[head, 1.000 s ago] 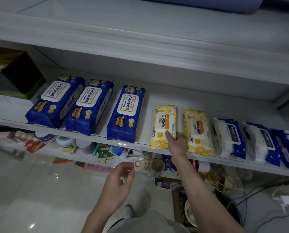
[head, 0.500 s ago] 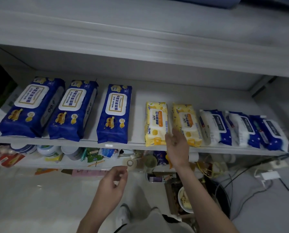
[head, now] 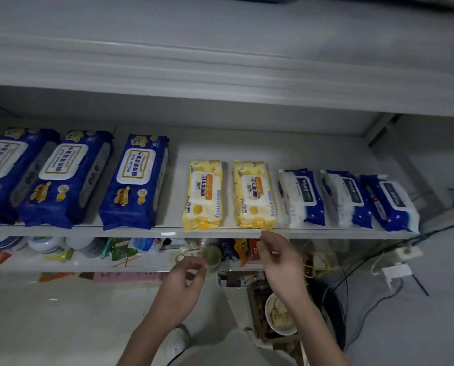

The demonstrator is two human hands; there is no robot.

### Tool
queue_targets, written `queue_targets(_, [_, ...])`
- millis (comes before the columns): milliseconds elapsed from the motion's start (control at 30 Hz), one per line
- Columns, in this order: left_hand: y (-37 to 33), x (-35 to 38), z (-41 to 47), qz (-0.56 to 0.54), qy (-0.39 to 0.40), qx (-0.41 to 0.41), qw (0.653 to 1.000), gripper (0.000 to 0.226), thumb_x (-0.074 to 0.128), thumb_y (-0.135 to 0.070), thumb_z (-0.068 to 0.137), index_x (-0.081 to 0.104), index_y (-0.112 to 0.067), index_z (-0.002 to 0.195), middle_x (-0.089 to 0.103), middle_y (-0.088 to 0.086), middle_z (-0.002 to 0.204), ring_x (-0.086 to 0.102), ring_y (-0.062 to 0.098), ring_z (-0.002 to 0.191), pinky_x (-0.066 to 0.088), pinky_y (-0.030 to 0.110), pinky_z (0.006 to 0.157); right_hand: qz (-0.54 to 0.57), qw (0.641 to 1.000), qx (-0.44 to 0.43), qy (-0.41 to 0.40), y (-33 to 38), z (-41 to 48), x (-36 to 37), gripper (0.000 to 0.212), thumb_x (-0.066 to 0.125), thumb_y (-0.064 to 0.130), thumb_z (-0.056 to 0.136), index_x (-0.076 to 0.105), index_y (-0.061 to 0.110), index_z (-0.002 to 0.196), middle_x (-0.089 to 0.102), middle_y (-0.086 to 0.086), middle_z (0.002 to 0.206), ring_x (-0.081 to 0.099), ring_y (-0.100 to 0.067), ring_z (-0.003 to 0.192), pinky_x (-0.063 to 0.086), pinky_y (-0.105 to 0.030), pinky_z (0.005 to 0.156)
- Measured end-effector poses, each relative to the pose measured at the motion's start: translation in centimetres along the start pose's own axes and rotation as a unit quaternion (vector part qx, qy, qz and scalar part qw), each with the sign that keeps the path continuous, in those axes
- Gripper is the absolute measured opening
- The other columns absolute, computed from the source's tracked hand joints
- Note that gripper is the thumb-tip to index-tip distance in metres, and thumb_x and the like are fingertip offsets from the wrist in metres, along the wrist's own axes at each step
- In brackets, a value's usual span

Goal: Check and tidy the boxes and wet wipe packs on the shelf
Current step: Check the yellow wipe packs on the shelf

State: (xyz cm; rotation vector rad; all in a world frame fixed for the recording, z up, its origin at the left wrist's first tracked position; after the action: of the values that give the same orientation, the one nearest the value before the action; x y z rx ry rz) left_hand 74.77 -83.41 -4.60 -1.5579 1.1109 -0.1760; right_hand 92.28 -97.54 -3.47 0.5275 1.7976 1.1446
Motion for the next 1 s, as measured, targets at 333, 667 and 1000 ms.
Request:
queue_targets(333, [-8.6, 8.2, 5.5, 0.010, -0.034, 0.011, 0.999, 0.038, 0.056, -0.028, 0.102, 0.052, -0.013, 0.137, 0.060, 0.003, 0.132, 0.062, 0.015, 0.110, 0.051, 0.024, 0.086, 0.019, 0.999, 0.019, 0.028, -6.1, 1.6, -8.5, 0.019, 0.067, 0.018, 0.099, 0.070, 0.028, 0.115, 0.071, 0.005, 0.115, 0.066, -0.013, 0.108, 0.052, -0.034, 0.097])
queue_targets(667, [-11.8, 11.3, 13.3, 0.011, -0.110, -0.152, 0.982, 0.050, 0.068, -0.038, 0.090, 0.062, -0.002, 0.123, 0.069, 0.014, 0.119, 0.065, 0.034, 0.112, 0.054, 0.040, 0.094, 0.028, 0.999, 0.015, 0.016, -7.4, 2.7, -11.3, 0.020, 0.068, 0.015, 0.098, 0.070, 0.030, 0.110, 0.072, 0.006, 0.111, 0.067, -0.015, 0.106, 0.052, -0.036, 0.097])
queue_targets(1000, [-13.4, 11.1, 12.1, -0.199, -0.094, -0.174, 0.960, 0.006, 0.062, -0.011, 0.096, 0.059, -0.011, 0.092, 0.062, 0.002, 0.085, 0.060, 0.023, 0.093, 0.051, 0.034, 0.084, 0.038, 0.998, 0.021, 0.035, -5.0, 4.0, -10.4, 0.017, 0.065, 0.020, 0.100, 0.071, 0.025, 0.115, 0.072, 0.009, 0.112, 0.064, -0.003, 0.105, 0.051, -0.030, 0.097])
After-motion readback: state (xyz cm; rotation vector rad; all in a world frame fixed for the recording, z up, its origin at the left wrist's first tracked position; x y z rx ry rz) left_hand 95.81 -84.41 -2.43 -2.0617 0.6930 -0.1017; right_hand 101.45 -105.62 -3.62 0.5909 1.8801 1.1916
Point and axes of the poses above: each hand's wrist, its own z-axis towards the middle knuckle, its own x-axis out of the palm, y = z × x, the point moved 1 cm from there along z, towards the middle knuckle
